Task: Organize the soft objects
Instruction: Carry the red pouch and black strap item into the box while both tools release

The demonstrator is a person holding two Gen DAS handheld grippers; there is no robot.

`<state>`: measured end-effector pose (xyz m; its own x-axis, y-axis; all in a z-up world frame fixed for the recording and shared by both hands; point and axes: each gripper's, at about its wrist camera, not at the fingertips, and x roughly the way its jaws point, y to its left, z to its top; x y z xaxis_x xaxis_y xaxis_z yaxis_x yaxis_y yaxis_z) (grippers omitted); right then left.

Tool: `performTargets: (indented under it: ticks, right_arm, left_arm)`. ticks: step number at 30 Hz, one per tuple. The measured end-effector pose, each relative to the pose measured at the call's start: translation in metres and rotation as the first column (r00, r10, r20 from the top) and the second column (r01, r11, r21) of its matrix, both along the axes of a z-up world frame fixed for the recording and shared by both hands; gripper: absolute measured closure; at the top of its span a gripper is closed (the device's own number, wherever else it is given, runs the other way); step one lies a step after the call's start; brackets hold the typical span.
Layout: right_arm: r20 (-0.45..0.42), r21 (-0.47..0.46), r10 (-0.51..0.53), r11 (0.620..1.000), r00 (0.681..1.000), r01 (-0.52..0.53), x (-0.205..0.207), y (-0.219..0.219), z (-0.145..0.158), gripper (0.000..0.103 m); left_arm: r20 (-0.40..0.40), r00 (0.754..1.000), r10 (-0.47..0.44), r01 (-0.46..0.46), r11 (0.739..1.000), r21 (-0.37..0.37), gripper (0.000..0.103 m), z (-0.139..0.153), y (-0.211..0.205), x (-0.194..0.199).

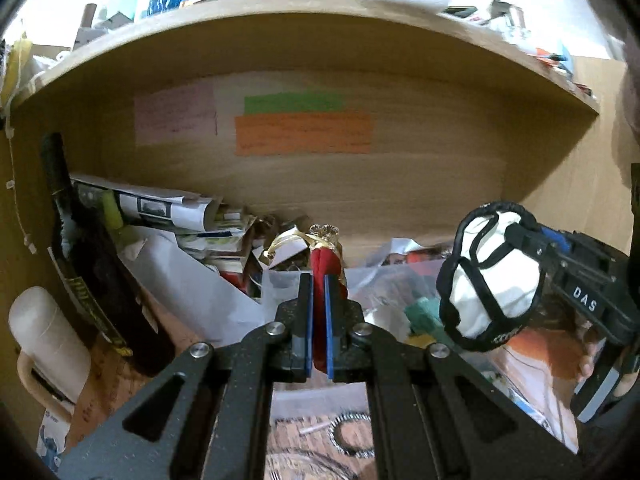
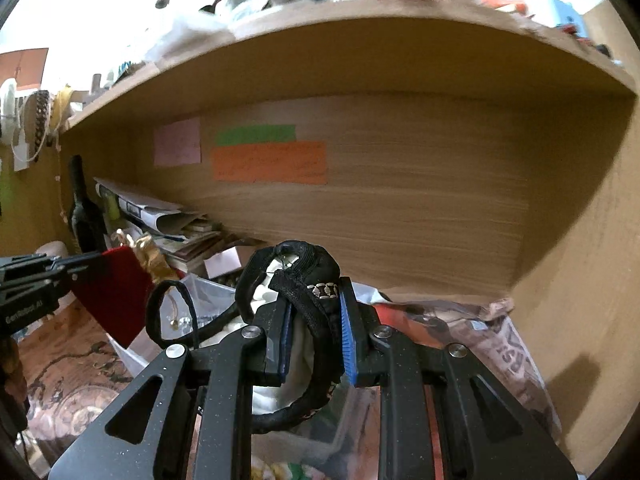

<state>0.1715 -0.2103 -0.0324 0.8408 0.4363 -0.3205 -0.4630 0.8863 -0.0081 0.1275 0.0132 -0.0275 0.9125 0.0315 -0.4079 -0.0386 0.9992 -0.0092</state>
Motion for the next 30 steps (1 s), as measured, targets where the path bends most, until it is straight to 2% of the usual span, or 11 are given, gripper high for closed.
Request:
performTargets:
  ticks: [5, 10, 14, 20, 23, 26, 28, 30]
  right_arm:
    - [-0.037, -0.038, 0.022, 0.999, 0.999, -0.023, 0.018, 0.016, -0.009, 0.084]
    - [-0.117, -0.077, 0.042, 0.996, 0.992, -0.051, 0.036, 0.025, -0.029, 0.084]
    - [-0.192, -0.101, 0.047, 0.993, 0.980, -0.068, 0.051, 0.033, -0.046, 0.084]
    - [-0.262, -0.134, 0.042, 0.988, 0.964, -0.079, 0.062, 0.038, -0.062, 0.081]
    - [-0.266, -0.153, 0.025, 0.986, 0.964, -0.068, 0.063, 0.039, -0.065, 0.079]
    - [-0.262, -0.164, 0.019, 0.984, 0.965, -0.064, 0.062, 0.040, -0.064, 0.076]
    - [-0.255, -0.168, 0.017, 0.984, 0.967, -0.062, 0.060, 0.040, -0.061, 0.070]
    - [-0.234, -0.171, 0.011, 0.984, 0.972, -0.053, 0.056, 0.040, -0.057, 0.054]
  left_arm:
    - [-0.044, 0.999, -0.012, 0.010, 0.999, -0.043, 0.099, -0.012, 0.011, 0.028]
    - [-0.132, 0.990, -0.048, 0.038, 0.996, -0.080, 0.099, -0.037, 0.014, 0.056]
    - [-0.196, 0.979, -0.049, 0.033, 0.996, -0.086, 0.099, -0.057, 0.016, 0.070]
    - [-0.236, 0.971, -0.043, 0.031, 0.998, -0.056, 0.099, -0.070, 0.014, 0.075]
    - [-0.257, 0.965, -0.059, 0.051, 0.998, -0.038, 0.093, -0.073, 0.010, 0.073]
    - [-0.269, 0.961, -0.066, 0.060, 0.998, -0.031, 0.081, -0.073, 0.007, 0.070]
    - [-0.261, 0.963, -0.063, 0.058, 0.998, -0.027, 0.068, -0.070, 0.007, 0.065]
    - [-0.244, 0.968, -0.056, 0.053, 0.998, -0.019, 0.061, -0.064, 0.006, 0.058]
